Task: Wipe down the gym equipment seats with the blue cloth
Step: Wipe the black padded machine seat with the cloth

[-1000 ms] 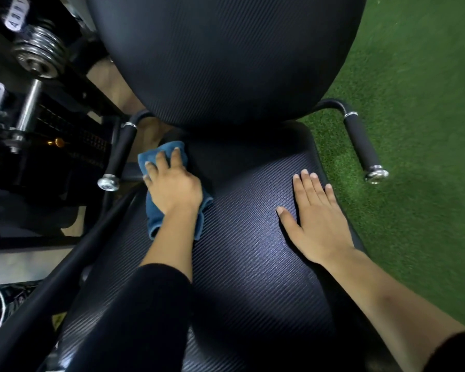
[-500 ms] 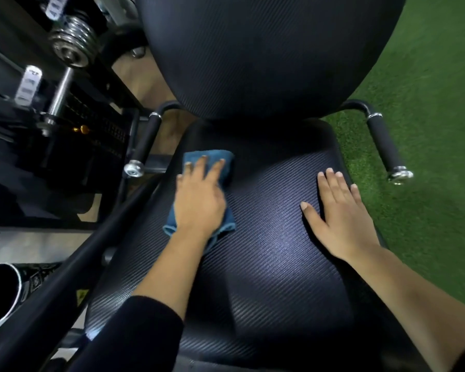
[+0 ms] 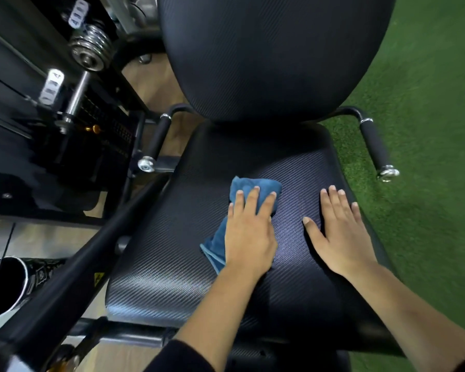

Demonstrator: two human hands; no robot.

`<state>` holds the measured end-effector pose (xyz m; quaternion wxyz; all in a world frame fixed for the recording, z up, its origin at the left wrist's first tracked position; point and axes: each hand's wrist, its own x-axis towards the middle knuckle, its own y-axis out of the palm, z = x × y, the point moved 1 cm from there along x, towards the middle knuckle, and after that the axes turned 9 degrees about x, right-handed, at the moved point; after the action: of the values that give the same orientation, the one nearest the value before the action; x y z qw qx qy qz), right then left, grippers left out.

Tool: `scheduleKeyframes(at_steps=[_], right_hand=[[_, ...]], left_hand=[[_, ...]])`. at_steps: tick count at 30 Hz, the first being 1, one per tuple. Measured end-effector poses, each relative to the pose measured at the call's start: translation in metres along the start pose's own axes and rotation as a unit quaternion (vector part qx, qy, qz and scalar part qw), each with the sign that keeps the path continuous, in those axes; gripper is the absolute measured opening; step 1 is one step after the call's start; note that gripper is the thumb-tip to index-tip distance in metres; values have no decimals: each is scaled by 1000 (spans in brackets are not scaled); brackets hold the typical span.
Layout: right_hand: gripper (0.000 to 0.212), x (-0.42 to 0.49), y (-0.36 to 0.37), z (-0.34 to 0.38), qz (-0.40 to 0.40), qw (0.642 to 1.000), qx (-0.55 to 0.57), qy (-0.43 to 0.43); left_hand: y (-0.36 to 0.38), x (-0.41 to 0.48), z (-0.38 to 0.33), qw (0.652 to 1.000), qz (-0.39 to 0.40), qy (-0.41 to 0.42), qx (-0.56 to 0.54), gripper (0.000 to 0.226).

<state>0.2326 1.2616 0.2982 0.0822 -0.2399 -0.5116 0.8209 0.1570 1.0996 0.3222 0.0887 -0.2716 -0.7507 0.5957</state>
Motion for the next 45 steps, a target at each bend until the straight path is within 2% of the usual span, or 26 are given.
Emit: scheduleKeyframes(at_steps=[4,7,9,10,12,14,16,18,23,28,35,40,45], right_hand=[[72,-25,-3,13,31,999,13,34],[66,-40,-10,28,51,996,39,64],[64,-46,-14,42,51,995,53,74],[62,-48,-15,50,40,995,61,74],[64,-48,-18,68,9,995,70,70],[59,-47,-20,86,-10,997,54,62],[53,-45,-21,104,-8,997,37,62],[56,-42,-21,116,12,996,39,81],[54,-38,-15,128,35,977,129,165],[43,-39,-15,139,12,965,175,195],[57,-37,-11,143,21,956,149,252],[48,-35,-14,150,14,960,135,246],[33,-41,-17,154,-4,966,140,216]], left_hand=[[-16,-22,-4,996,26,-22,-81,45],[-32,-37,5,990,-11,-58,-128,38],[-42,-41,15,990,-54,-100,-77,37],[-46,-42,20,989,-51,-126,-52,40],[-51,-42,27,984,2,-175,-5,49],[-51,-40,31,980,43,-187,45,54],[-51,-36,31,980,65,-177,71,54],[-48,-33,30,978,87,-176,73,53],[-44,-27,35,977,115,-167,68,55],[-46,-22,38,984,109,-113,83,41],[-45,-19,39,979,140,-140,44,46],[-49,-15,39,982,139,-122,46,42],[-54,-17,40,990,93,-34,98,33]])
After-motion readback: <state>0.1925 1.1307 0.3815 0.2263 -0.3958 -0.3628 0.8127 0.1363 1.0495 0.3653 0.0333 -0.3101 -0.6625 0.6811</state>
